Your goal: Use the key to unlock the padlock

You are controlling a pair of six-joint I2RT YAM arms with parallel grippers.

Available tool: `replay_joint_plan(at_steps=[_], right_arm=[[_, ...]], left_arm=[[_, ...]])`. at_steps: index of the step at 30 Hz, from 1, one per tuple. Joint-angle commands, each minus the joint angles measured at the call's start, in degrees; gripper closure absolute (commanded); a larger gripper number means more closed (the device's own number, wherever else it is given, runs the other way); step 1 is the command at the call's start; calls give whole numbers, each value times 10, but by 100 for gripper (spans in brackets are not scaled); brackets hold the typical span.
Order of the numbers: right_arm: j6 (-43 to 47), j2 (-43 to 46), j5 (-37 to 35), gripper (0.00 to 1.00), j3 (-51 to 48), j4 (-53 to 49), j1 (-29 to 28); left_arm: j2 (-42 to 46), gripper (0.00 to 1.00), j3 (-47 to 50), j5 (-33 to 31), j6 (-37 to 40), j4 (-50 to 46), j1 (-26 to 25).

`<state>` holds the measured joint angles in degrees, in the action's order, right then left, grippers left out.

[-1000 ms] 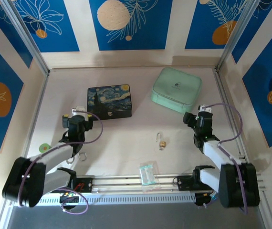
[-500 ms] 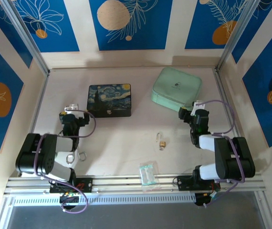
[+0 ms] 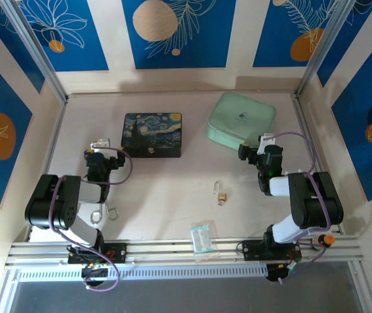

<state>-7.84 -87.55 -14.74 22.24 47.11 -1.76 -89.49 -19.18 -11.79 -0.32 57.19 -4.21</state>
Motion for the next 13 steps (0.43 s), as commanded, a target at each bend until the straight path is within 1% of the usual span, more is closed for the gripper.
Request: replay_joint_plan(at_steps=[1, 10, 13], right_arm=[[7, 4, 7, 1, 8, 11, 0], [4, 4, 15, 1, 13, 0, 4], [6, 5, 16, 1, 7, 10, 4]], left_arm=[[-3, 1, -9, -10, 8, -4, -5], [-2, 1, -7, -9, 8, 0, -5], [-2, 1, -7, -10, 8, -1, -5]])
